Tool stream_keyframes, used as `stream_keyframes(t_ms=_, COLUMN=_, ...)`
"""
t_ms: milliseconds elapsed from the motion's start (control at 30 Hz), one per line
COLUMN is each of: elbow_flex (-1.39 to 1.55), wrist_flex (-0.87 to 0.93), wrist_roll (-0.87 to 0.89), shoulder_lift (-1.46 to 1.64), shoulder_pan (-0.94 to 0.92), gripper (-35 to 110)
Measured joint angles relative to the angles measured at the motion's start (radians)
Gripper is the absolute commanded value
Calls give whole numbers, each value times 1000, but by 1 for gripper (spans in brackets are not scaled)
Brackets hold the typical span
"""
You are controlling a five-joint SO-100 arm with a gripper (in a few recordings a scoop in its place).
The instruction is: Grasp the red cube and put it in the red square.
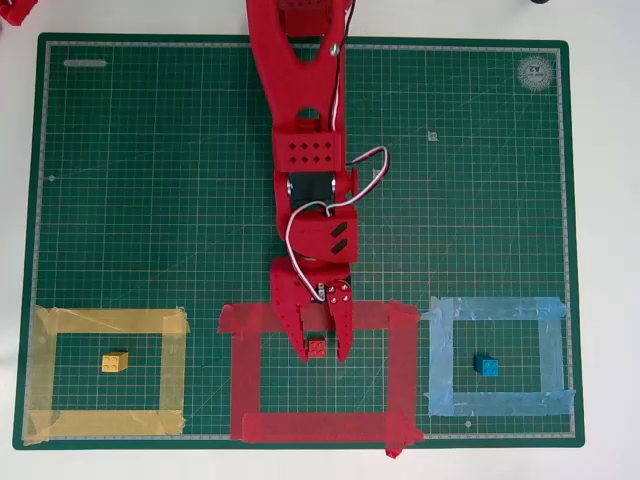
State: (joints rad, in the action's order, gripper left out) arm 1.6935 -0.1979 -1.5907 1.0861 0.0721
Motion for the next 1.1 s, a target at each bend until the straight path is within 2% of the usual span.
stream_keyframes(t_ms=167, elbow_flex=189, wrist_flex=0, wrist_roll=6, shoulder_lift=314, shoulder_pan=-11, gripper=18)
stream_keyframes(t_ms=400, elbow_flex=630, wrist_flex=0, wrist_roll=9, shoulder_lift=761, shoulder_pan=-57, gripper=18)
stream_keyframes(t_ms=633, elbow_flex=1081, wrist_flex=0, wrist_roll=123, shoulder_lift=1101, shoulder_pan=-60, gripper=17)
stream_keyframes(t_ms=700, elbow_flex=1150, wrist_flex=0, wrist_roll=167, shoulder_lift=1181, shoulder_pan=-60, gripper=8)
stream_keyframes(t_ms=833, elbow_flex=1203, wrist_flex=29, wrist_roll=219, shoulder_lift=1238, shoulder_pan=-60, gripper=8)
stream_keyframes(t_ms=967, elbow_flex=1221, wrist_flex=37, wrist_roll=233, shoulder_lift=1243, shoulder_pan=-60, gripper=-1)
stream_keyframes(t_ms=1100, elbow_flex=1134, wrist_flex=37, wrist_roll=233, shoulder_lift=1098, shoulder_pan=-37, gripper=-1)
